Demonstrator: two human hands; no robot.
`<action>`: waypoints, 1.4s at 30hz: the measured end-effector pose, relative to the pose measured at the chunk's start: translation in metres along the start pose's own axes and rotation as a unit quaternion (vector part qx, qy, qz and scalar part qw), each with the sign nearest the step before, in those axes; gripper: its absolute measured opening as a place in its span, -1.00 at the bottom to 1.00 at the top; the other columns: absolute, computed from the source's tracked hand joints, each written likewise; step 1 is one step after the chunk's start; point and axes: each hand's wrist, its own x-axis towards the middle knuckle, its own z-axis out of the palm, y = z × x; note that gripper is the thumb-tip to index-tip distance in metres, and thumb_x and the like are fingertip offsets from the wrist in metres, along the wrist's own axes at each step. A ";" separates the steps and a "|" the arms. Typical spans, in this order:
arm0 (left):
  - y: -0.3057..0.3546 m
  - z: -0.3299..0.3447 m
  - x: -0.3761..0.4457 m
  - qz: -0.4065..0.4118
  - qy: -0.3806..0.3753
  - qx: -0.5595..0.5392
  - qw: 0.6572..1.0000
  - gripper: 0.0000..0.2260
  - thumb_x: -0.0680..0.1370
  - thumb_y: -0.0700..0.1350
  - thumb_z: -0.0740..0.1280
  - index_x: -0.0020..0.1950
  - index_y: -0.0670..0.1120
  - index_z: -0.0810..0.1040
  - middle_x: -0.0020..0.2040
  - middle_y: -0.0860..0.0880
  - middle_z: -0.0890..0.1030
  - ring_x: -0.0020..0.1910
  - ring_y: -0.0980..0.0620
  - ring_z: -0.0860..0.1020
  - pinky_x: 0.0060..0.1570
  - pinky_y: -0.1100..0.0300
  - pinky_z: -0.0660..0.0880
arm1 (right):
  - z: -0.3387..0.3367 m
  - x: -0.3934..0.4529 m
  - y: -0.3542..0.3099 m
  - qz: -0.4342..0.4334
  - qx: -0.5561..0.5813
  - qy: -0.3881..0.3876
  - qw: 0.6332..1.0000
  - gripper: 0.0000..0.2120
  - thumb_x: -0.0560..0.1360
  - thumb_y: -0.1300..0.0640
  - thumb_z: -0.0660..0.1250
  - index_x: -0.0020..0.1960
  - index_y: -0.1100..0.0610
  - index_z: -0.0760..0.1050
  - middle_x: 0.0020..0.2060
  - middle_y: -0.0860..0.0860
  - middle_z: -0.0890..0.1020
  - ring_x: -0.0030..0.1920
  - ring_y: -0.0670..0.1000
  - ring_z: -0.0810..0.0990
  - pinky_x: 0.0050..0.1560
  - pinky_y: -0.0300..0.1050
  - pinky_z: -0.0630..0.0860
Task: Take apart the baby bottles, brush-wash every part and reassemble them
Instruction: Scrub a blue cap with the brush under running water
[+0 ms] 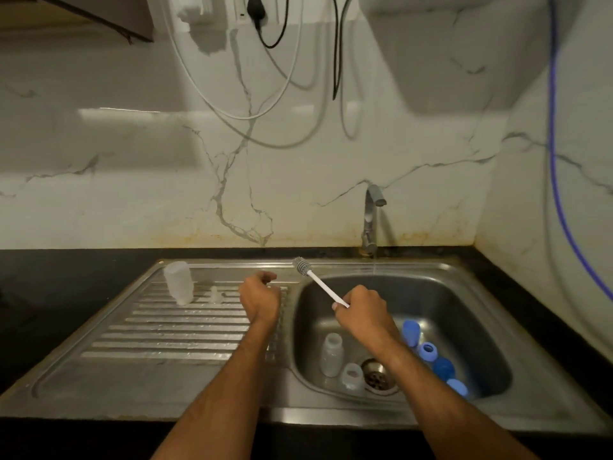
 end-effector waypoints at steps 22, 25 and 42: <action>0.056 0.249 -0.123 0.047 -0.269 0.045 0.961 -0.81 0.35 -0.22 0.60 -0.09 -0.08 0.70 -0.12 -0.05 0.70 -0.05 -0.02 0.67 0.01 0.16 0.59 | -0.091 0.040 0.192 0.160 0.022 0.081 0.984 -0.77 0.60 0.06 0.36 -0.17 0.16 0.54 -0.38 -0.02 0.52 -0.41 -0.12 0.47 -0.50 -0.31 0.25; 0.059 0.269 -0.122 0.060 -0.321 0.100 0.940 -0.78 0.35 -0.18 0.62 -0.08 -0.11 0.66 -0.14 -0.05 0.66 -0.05 -0.03 0.66 -0.11 0.19 0.55 | -0.091 0.051 0.202 0.166 0.017 0.084 0.982 -0.81 0.59 0.05 0.37 -0.03 0.17 0.62 -0.28 0.00 0.61 -0.35 -0.12 0.52 -0.47 -0.31 0.30; 0.026 0.318 -0.137 0.118 -0.435 0.273 0.850 -0.45 0.32 -0.08 0.62 0.26 -0.11 0.54 0.19 -0.10 0.60 0.10 -0.09 0.60 0.04 0.11 0.57 | -0.074 0.066 0.224 0.172 -0.007 0.085 0.981 -0.84 0.60 0.04 0.35 0.03 0.12 0.61 -0.22 -0.01 0.61 -0.32 -0.15 0.49 -0.36 -0.30 0.37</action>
